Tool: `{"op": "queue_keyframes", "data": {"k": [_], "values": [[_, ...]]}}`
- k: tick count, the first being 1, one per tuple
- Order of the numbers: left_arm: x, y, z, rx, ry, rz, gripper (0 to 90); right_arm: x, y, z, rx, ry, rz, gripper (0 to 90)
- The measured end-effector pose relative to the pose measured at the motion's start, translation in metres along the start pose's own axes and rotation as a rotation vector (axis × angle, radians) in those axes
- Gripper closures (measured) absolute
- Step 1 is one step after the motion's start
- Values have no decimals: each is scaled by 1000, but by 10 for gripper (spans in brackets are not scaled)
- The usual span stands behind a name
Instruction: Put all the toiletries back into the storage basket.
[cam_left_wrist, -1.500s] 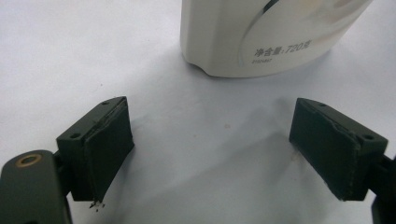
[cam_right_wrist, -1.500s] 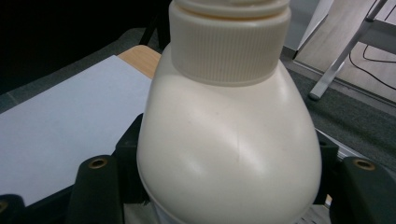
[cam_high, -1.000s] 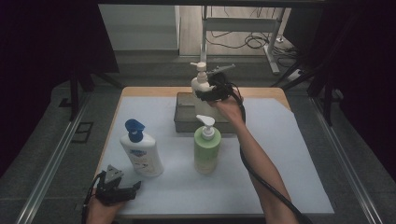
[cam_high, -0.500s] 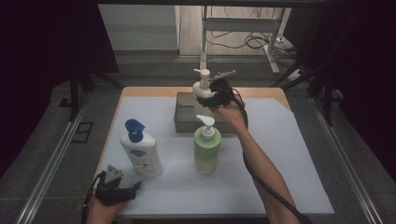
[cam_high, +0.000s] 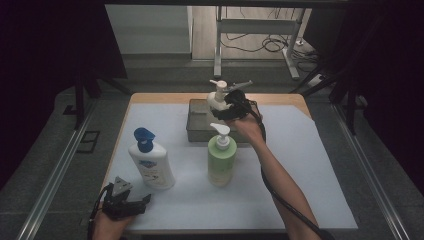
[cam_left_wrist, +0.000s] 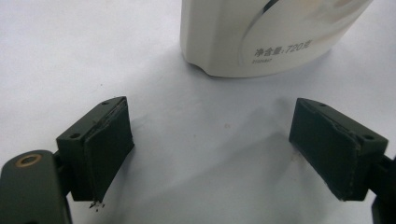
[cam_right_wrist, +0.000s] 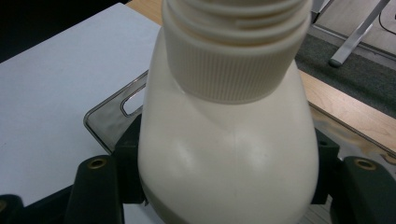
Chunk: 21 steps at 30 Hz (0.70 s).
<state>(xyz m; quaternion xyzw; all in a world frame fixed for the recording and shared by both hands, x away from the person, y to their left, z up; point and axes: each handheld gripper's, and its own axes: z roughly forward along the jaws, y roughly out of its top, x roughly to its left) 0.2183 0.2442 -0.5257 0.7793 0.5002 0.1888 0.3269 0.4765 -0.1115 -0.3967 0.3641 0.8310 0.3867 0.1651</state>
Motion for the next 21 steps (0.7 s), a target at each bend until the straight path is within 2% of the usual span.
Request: {"op": "queue_keyframes", "data": {"k": [5,16,21], "values": [[0,0,0,-1,1,0,129,3,2,1,21,-7,-8,352],[0,0,0,-1,1,0,129,-3,-1,5,4,30,11,303],[0,0,0,0,1,0,129,-3,-3,2,-9,28,8,269]]}}
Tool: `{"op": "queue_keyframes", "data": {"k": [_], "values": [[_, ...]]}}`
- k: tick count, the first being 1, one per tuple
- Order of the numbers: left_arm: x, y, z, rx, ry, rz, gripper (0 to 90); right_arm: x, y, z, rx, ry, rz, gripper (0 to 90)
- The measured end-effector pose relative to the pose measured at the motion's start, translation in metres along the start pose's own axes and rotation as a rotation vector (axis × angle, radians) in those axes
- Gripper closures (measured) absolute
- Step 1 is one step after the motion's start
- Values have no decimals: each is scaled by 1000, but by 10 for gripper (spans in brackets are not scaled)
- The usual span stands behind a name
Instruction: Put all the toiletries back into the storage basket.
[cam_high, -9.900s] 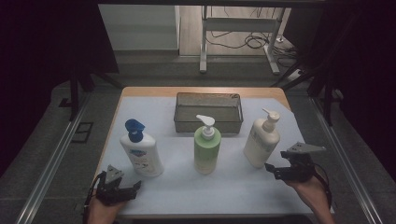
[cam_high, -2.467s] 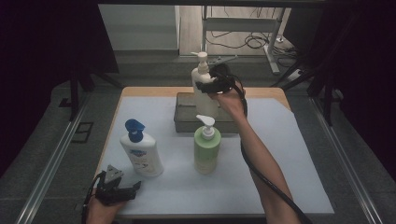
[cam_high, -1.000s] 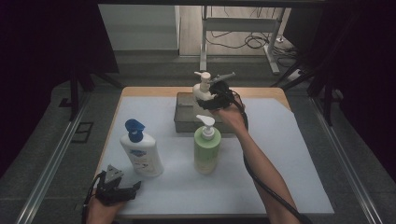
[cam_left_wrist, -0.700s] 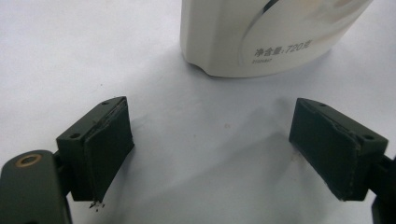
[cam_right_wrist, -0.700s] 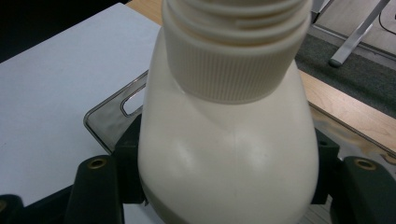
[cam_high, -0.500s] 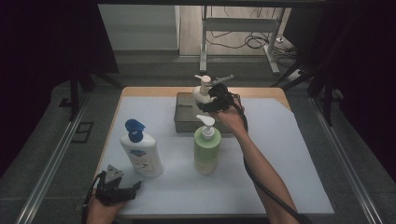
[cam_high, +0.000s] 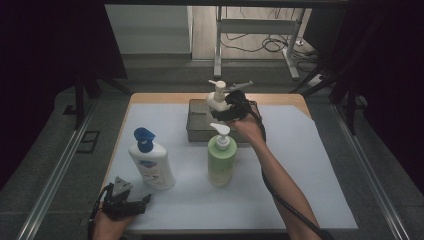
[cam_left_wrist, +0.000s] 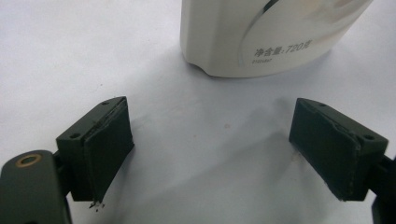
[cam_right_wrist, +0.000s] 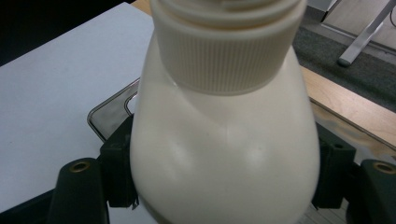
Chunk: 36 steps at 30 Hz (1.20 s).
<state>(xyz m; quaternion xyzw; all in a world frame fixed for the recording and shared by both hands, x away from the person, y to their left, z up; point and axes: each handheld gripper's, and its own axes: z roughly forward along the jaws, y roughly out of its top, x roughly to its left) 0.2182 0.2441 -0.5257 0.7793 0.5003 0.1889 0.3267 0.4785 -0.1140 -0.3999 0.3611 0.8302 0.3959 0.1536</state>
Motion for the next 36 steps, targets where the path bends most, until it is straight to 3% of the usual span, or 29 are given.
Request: {"op": "queue_keyframes", "data": {"k": [20,25,31,36], "values": [[0,0,0,0,1,0,129,-8,-9,-29,-2,44,-15,176],[0,0,0,0,1,0,129,-10,-12,-40,1,36,-26,168],[0,0,0,-2,3,0,129,-15,-19,-51,-9,33,-4,227],[0,0,0,0,2,0,129,-20,-27,-59,-20,38,18,333]]}}
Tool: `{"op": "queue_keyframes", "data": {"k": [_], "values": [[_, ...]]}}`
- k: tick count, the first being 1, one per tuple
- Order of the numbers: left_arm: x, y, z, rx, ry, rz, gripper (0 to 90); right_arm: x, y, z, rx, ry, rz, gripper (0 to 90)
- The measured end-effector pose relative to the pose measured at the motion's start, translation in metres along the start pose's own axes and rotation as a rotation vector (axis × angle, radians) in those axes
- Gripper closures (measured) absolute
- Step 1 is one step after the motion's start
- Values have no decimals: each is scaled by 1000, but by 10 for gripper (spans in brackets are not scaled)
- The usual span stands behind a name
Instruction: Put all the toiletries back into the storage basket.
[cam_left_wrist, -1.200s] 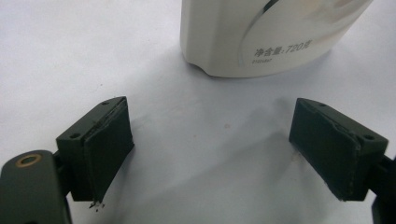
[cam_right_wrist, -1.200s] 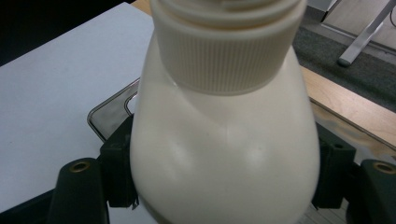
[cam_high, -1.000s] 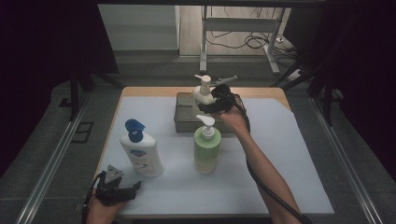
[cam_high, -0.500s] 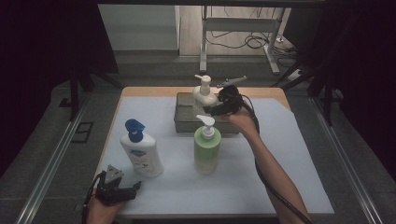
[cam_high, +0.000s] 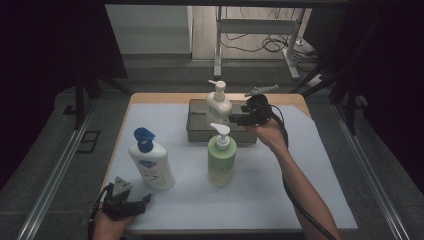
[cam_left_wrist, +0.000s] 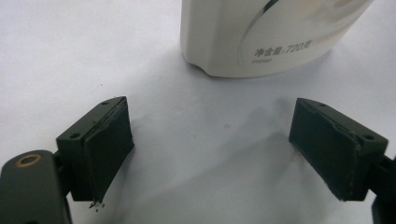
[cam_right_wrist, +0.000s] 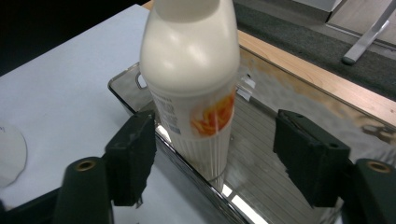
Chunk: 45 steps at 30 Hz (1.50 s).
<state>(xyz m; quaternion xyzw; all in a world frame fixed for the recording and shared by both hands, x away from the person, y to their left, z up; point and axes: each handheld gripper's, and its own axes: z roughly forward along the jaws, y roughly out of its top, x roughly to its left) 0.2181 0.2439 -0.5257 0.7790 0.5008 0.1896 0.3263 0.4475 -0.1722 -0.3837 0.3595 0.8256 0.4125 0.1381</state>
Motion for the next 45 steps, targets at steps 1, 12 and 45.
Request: {"op": "queue_keyframes", "data": {"k": [1,12,45], "values": [[0,0,0,1,0,0,129,-1,-4,-3,9,-4,3,375],[0,0,0,2,1,0,129,-11,-19,-1,30,-50,5,613],[0,0,0,2,-1,1,130,-22,-17,78,122,-62,64,899]]}}
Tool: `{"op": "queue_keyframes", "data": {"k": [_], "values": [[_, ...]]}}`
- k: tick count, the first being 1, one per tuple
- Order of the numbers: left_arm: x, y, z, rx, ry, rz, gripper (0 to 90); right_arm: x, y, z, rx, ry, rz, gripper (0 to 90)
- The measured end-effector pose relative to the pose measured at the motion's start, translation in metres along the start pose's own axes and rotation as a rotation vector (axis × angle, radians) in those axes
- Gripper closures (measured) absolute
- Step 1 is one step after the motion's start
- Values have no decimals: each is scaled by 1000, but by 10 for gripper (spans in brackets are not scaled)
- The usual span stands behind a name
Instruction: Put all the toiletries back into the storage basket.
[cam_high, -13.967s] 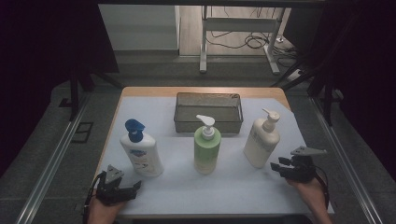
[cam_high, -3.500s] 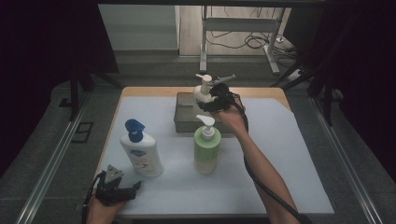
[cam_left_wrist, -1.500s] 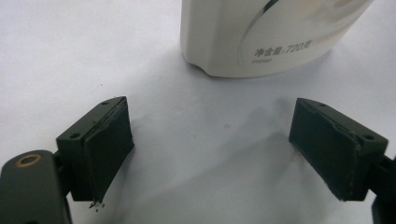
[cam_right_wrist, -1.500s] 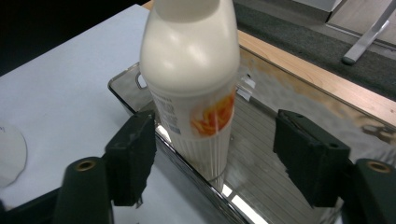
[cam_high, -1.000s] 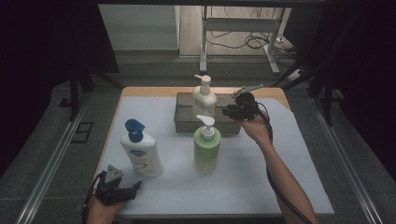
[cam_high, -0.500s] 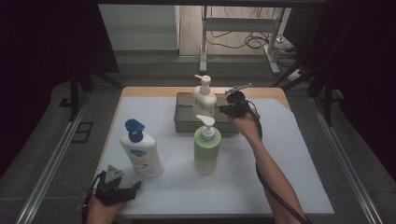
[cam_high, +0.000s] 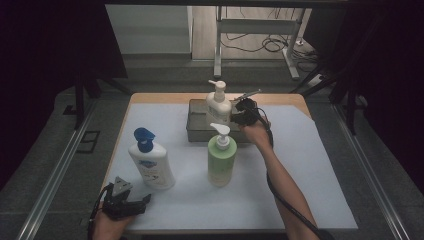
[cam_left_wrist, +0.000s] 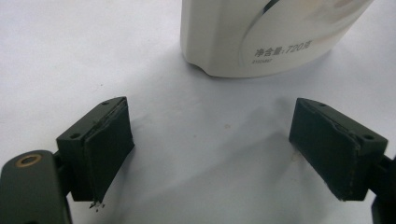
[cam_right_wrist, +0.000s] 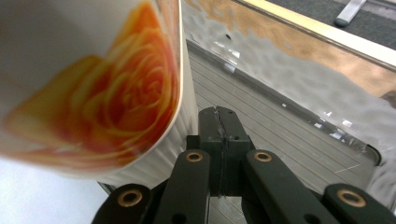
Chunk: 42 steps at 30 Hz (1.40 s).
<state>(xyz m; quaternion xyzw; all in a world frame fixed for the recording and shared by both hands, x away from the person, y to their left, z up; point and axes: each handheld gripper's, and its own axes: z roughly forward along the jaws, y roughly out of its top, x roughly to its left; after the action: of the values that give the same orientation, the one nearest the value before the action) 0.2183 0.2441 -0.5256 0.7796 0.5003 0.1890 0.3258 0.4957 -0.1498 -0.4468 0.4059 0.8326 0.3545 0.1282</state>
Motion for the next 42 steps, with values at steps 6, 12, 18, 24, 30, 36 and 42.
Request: {"op": "queue_keyframes", "data": {"k": [6,12,18,24,30,36,42], "values": [[0,0,0,0,0,0,129,-1,-1,5,12,8,6,899],[0,0,0,0,0,0,129,4,0,9,21,18,7,899],[0,0,0,0,0,0,129,7,2,12,23,34,1,899],[0,0,0,0,0,0,130,12,3,15,21,47,-1,899],[0,0,0,1,-1,0,130,16,5,18,21,58,-9,899],[0,0,0,1,-1,0,130,19,7,21,24,67,-17,899],[0,0,0,1,-1,0,130,23,8,23,22,79,-23,898]]}}
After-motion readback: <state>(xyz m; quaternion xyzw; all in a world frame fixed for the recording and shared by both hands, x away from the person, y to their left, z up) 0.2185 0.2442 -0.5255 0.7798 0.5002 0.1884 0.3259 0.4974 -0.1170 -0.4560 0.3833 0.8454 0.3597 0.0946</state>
